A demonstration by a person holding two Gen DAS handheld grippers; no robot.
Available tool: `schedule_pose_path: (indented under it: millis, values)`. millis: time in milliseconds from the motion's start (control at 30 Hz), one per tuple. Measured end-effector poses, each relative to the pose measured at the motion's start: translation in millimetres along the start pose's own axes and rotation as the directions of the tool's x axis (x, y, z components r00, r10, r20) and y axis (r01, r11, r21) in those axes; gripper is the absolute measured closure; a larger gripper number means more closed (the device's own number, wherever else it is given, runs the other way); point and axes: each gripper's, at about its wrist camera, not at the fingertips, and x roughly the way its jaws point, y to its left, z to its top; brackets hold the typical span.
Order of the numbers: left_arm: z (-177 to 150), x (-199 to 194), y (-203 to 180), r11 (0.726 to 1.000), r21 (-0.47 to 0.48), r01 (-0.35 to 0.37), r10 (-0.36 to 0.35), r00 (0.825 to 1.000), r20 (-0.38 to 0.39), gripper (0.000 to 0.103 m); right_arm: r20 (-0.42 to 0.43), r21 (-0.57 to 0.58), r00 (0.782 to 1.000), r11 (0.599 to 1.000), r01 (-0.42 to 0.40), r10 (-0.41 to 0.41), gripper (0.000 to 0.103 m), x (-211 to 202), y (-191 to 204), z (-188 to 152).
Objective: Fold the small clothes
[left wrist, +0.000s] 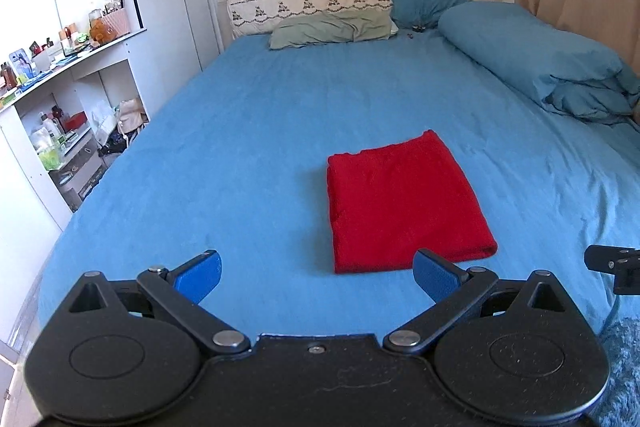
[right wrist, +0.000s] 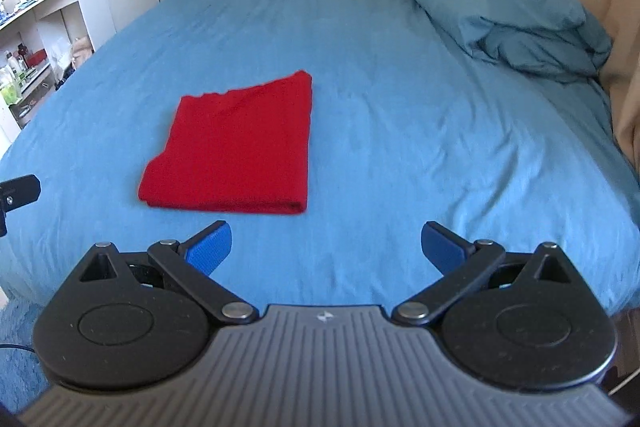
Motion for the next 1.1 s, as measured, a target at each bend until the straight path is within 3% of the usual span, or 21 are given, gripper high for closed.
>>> schedule_pose_path:
  millis: [1100]
  values:
    - [-5, -13, 8, 1.000, -0.007, 0.022, -0.022, 0.999, 0.034, 0.000, -0.002, -0.006, 1.000, 1.000, 0.000, 0.000, 0.000, -2, 3, 3]
